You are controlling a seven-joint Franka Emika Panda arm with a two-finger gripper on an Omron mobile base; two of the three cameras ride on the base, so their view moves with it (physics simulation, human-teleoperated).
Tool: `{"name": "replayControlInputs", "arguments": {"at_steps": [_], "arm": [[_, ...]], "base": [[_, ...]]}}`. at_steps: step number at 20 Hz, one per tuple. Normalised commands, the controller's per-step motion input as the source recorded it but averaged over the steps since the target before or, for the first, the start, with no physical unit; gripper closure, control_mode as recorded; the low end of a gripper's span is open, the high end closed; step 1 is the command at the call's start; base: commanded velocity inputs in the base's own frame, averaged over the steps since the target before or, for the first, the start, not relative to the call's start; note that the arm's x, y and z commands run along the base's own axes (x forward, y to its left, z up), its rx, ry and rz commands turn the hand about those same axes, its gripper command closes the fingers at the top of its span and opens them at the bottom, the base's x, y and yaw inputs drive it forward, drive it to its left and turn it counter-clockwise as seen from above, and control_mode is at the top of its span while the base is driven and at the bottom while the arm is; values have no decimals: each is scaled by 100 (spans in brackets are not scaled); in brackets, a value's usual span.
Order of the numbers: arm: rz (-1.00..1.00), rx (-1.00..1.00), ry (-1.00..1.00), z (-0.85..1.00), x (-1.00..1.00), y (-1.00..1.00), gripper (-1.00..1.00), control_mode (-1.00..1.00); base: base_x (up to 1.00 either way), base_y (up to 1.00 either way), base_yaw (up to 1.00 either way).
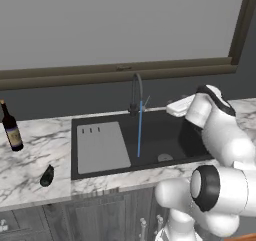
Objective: Turn on the sink faucet. Then move the eggplant from the counter to the sink. Turn off the sink. Move the vegetable from the sink to the pot next to the stove. Finally move the pot to the rear left burner.
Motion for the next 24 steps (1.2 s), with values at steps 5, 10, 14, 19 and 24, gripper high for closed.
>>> {"name": "replayControlInputs", "arguments": {"at_steps": [5, 10, 14, 19, 24], "arm": [[-5, 0, 9, 59, -69, 0, -100, -100], [-3, 0, 16, 50, -67, 0, -100, -100], [0, 0, 19, 48, -66, 0, -100, -100], [0, 0, 25, 38, -58, 11, -100, -100], [-2, 0, 32, 2, -41, 50, -100, -100]], "base": [[0, 0, 0], [0, 0, 0], [0, 0, 0], [0, 0, 0], [0, 0, 0]]}}
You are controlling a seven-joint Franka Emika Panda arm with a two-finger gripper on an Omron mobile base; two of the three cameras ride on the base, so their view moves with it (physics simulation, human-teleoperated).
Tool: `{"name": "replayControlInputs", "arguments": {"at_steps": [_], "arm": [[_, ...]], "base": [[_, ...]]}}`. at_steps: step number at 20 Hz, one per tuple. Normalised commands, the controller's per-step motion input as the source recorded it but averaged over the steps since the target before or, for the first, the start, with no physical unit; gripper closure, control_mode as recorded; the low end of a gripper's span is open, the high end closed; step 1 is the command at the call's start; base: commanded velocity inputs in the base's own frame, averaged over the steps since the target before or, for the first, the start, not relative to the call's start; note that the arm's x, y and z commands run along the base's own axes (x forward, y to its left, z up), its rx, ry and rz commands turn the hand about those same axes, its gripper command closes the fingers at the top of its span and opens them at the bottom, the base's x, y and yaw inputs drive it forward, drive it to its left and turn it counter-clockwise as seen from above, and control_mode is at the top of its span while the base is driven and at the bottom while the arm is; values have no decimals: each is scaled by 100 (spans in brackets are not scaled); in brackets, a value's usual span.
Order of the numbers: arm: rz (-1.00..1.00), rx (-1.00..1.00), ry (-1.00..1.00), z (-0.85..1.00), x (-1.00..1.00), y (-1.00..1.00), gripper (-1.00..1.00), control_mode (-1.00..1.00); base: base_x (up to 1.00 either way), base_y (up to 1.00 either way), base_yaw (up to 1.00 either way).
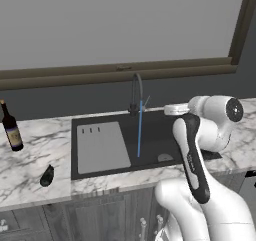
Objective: Turn on the sink faucet. Then move the eggplant from the counter to the sink. Turn off the sink. Move the vegetable from the sink to the pot next to the stove. Finally move the pot to the rear left burner.
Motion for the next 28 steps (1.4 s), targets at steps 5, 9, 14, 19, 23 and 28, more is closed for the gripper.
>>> {"name": "replayControlInputs", "arguments": {"at_steps": [5, 9, 14, 19, 23, 28], "arm": [[-4, -4, 31, -4, -32, 71, -100, -100], [-7, -6, 27, -16, -31, 81, -100, -100], [-2, -5, 15, -31, -30, 57, -100, -100], [0, -1, 13, -5, -2, 61, -100, -100], [0, 0, 16, 0, 0, 77, -100, -100], [-3, 0, 10, -5, 0, 85, -100, -100]], "base": [[0, 0, 0], [0, 0, 0], [0, 0, 0], [0, 0, 0], [0, 0, 0], [0, 0, 0]]}}
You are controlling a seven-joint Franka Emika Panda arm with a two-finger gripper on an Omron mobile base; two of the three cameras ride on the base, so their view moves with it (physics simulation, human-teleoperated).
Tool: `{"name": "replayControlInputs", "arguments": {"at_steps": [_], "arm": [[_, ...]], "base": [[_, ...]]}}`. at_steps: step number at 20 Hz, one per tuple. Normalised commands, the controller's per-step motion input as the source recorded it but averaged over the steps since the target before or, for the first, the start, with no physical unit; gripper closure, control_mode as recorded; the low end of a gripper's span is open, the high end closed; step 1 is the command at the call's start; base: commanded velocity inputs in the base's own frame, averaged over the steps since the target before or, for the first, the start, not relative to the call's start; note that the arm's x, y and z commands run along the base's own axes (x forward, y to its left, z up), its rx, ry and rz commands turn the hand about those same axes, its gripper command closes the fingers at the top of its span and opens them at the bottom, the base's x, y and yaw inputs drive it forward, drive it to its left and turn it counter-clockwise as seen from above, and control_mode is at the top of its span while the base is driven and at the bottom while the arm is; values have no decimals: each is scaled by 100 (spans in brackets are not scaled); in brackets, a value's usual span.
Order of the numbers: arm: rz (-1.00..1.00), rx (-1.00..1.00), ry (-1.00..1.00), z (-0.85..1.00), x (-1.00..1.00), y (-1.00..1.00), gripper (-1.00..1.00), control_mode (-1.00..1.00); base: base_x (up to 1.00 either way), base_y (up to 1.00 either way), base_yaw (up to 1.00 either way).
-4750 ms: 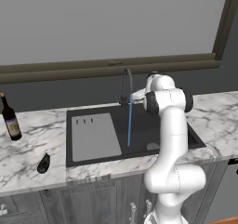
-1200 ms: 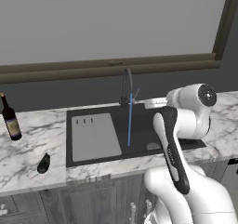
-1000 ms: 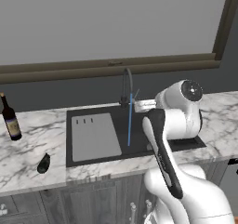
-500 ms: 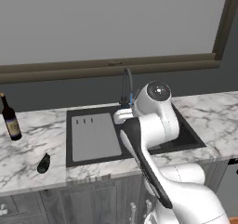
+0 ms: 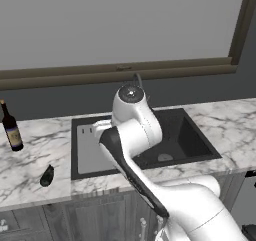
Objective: Turn on the sink faucet. Then move the eggplant from the counter to the sink. Turn off the sink. Move the vegetable from the sink to the pot next to the stove. Finally move the pot to the rear left burner.
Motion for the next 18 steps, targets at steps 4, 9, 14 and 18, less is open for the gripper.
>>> {"name": "replayControlInputs", "arguments": {"at_steps": [4, 9, 14, 18], "arm": [[-4, 0, 7, -7, 0, 74, -100, -100], [-3, 0, 5, -11, 0, 70, -100, -100], [0, 0, 5, -18, 0, 65, -100, -100], [0, 6, 4, -27, -2, 51, -100, -100]], "base": [[0, 0, 0], [0, 0, 0], [0, 0, 0], [0, 0, 0]]}}
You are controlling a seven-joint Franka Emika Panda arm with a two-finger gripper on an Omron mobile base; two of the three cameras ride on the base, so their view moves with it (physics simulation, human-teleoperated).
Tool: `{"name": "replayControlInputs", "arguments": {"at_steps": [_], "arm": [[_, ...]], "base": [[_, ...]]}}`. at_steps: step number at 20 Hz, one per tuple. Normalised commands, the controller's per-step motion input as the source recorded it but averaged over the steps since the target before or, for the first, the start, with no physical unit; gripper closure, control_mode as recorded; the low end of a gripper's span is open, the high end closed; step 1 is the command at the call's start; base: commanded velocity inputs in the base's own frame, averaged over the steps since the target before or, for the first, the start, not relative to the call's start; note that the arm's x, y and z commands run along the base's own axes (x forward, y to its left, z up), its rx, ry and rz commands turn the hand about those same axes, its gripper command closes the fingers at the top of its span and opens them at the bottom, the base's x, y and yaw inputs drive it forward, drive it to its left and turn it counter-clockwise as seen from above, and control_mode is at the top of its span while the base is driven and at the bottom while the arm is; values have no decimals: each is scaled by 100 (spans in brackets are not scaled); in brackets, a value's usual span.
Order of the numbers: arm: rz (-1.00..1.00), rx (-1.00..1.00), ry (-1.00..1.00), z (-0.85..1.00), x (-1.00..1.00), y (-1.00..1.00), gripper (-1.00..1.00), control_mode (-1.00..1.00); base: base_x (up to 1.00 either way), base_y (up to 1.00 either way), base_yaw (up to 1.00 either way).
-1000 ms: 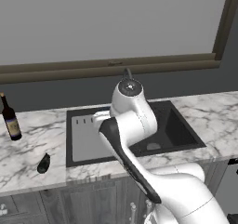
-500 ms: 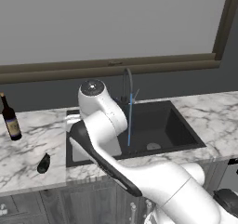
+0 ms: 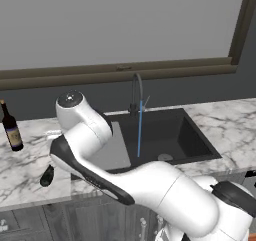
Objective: Turn on the sink faucet. Then move the eggplant from the counter to the sink. Turn off the sink. Move the vegetable from the sink to the pot next to the stove. Finally move the pot to the rear left burner.
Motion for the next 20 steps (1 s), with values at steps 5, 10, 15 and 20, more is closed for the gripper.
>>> {"name": "replayControlInputs", "arguments": {"at_steps": [5, 10, 15, 20], "arm": [[0, 7, 1, -26, -4, 32, -100, -100], [0, 8, 0, -24, 0, 20, -100, -100], [0, 8, 0, -27, 0, 10, -100, -100], [0, 4, 0, -23, 0, 9, -100, -100]], "base": [[0, 0, 0], [0, 0, 0], [0, 0, 0], [0, 0, 0]]}}
